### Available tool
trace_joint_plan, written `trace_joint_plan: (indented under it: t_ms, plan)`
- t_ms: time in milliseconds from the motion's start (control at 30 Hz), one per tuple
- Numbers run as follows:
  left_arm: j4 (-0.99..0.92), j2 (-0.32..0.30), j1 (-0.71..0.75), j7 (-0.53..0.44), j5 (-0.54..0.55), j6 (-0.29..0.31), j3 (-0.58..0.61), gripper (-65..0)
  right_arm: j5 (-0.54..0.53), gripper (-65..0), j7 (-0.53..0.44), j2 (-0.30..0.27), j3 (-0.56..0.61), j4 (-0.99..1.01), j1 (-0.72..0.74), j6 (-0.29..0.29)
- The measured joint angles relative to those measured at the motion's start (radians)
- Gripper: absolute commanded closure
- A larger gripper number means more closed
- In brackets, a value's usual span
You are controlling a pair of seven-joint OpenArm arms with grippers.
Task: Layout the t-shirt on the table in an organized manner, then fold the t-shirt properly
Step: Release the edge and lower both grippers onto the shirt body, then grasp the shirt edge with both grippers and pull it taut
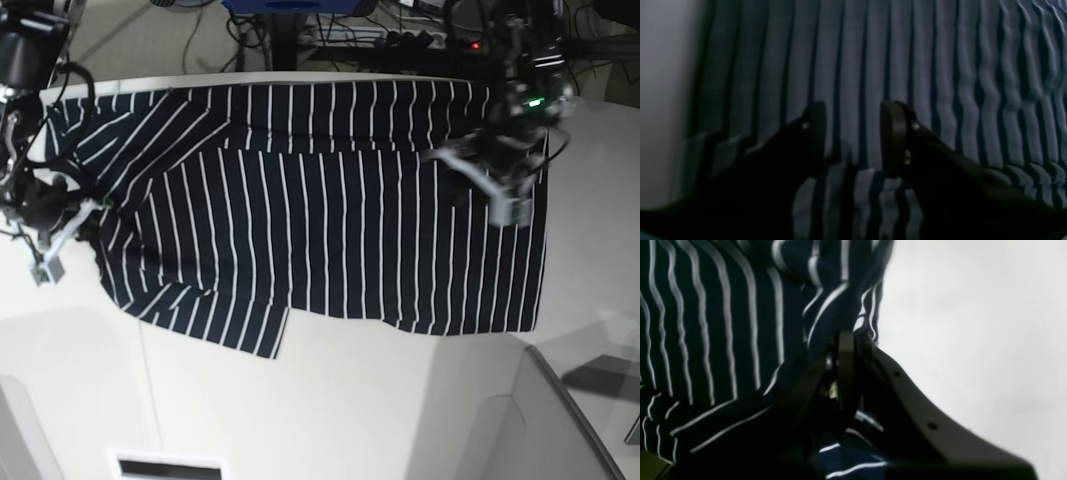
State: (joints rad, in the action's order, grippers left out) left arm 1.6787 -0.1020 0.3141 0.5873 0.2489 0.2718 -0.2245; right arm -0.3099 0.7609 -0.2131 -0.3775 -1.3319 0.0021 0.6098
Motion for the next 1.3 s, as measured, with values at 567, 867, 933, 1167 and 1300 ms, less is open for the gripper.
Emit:
trace_joint_plan:
  t_ms: [567, 867, 933, 1167, 1300]
  plan:
    - [-0.169, -0.001, -0.090, -0.008, 0.006, 0.010, 0.181, -25.3, 0.000, -10.7, 0.217, 0.157, -0.138, -0.239, -0.153, 0.002]
    - [-0.093, -0.006, -0.038, -0.007, 0.002, -0.003, -0.068, -25.2, -0.004, -38.4, 0.254, 0.153, -0.141, -0.356, -0.138, 0.003]
    - [-0.077, -0.006, -0.020, -0.003, 0.002, 0.002, -0.137, -25.2, 0.010, -38.6, 0.269, 0.149, -0.141, -0.340, -0.087, 0.001]
    - [-0.064, -0.049, 0.032, -0.007, 0.005, 0.001, -0.307, -25.2, 0.015, -38.4, 0.217, 0.008, -0.129, 0.176, 0.244, -0.008]
    - [-0.064, -0.045, 0.052, -0.005, 0.008, 0.007, -0.384, -25.2, 0.011, -38.4, 0.092, -0.061, -0.087, 0.463, 0.325, -0.008]
